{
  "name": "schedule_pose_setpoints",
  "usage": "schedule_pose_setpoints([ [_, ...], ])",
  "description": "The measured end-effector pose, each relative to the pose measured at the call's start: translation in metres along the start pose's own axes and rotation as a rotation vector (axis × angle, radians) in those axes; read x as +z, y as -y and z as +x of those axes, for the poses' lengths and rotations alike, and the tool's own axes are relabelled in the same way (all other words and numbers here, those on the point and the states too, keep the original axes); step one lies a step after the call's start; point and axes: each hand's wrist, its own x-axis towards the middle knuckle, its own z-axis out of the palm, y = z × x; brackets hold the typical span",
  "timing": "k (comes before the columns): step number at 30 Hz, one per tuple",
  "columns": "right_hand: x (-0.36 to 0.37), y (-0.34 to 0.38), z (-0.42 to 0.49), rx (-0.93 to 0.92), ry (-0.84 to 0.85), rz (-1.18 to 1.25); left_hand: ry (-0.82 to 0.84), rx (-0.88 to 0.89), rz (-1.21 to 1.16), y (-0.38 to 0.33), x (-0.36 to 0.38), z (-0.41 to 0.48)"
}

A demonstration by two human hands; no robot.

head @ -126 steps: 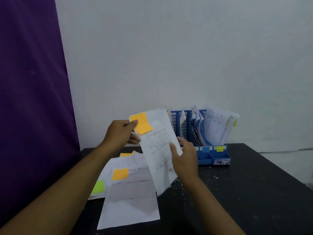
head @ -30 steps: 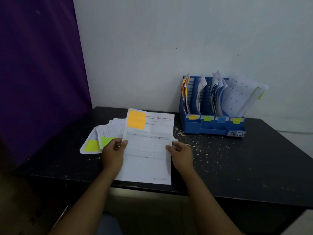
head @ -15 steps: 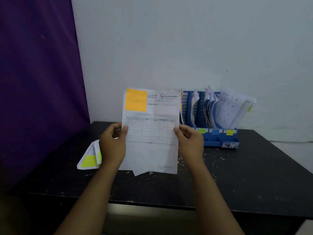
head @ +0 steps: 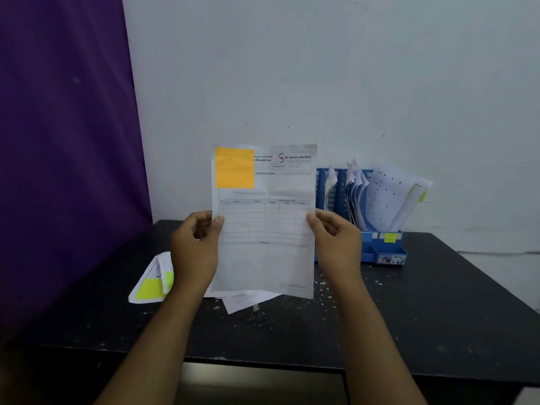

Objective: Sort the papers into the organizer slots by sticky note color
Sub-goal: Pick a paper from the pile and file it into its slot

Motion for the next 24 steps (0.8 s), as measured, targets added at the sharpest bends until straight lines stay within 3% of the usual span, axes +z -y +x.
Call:
schedule_pose_setpoints([
  [12,-0.012,-0.012,-0.003,0.043,-0.070,-0.002,0.125,-0.037,-0.022,-0.018,-0.003,-0.003],
  [18,-0.028,-0.027,-0.005,0.088,-0.118,-0.135,0.285,-0.097,0.048,-0.030,-0.002,0.005],
  [24,-0.023,-0.037,-0.022,-0.047,-0.235,-0.422,0.315,-0.173,-0.014,-0.045,0.028,0.001],
])
